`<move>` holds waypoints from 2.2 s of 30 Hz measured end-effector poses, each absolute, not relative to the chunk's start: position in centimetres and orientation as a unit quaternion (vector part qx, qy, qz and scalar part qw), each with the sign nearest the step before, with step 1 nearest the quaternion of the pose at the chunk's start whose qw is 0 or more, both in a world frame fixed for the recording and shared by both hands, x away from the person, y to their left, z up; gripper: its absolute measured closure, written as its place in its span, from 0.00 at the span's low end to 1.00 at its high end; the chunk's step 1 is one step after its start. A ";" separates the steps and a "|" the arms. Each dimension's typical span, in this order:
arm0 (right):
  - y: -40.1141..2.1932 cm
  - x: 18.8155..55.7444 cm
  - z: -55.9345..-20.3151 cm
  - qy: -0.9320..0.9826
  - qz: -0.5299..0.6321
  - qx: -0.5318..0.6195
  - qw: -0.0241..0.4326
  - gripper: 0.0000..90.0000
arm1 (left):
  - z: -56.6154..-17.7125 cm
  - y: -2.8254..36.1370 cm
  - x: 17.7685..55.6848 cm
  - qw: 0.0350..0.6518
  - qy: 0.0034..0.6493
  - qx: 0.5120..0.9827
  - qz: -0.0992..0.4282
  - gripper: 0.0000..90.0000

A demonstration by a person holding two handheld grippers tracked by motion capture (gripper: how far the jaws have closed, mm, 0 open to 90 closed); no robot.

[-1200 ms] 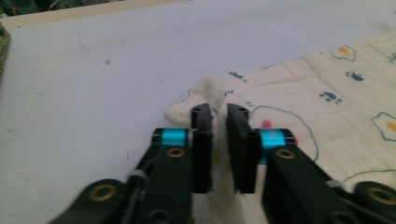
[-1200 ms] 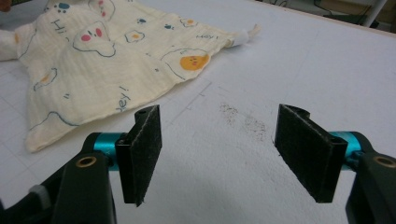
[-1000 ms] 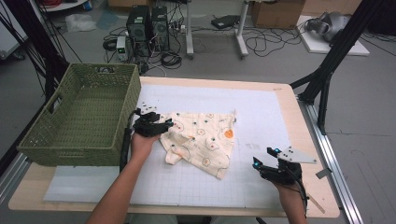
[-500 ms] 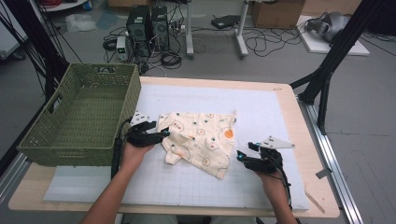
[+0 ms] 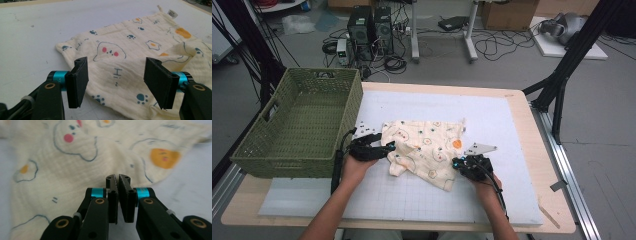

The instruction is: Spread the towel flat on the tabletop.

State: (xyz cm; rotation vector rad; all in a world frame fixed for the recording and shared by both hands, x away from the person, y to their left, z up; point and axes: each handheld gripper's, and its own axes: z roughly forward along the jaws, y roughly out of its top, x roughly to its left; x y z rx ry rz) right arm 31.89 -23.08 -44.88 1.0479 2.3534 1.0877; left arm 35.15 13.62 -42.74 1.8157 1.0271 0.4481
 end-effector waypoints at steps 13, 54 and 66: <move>-26.0 32.3 -44.3 0.772 0.344 0.452 0.284 0.88 | -44.0 11.3 34.0 0.466 0.407 0.775 0.131 0.41; -24.5 33.6 -44.8 0.797 0.360 0.432 0.223 0.91 | -44.4 11.8 38.4 0.411 0.477 0.744 0.224 0.93; -26.6 31.1 -43.0 0.774 0.409 0.419 0.242 0.59 | -43.4 13.3 35.6 0.445 0.446 0.748 0.212 0.44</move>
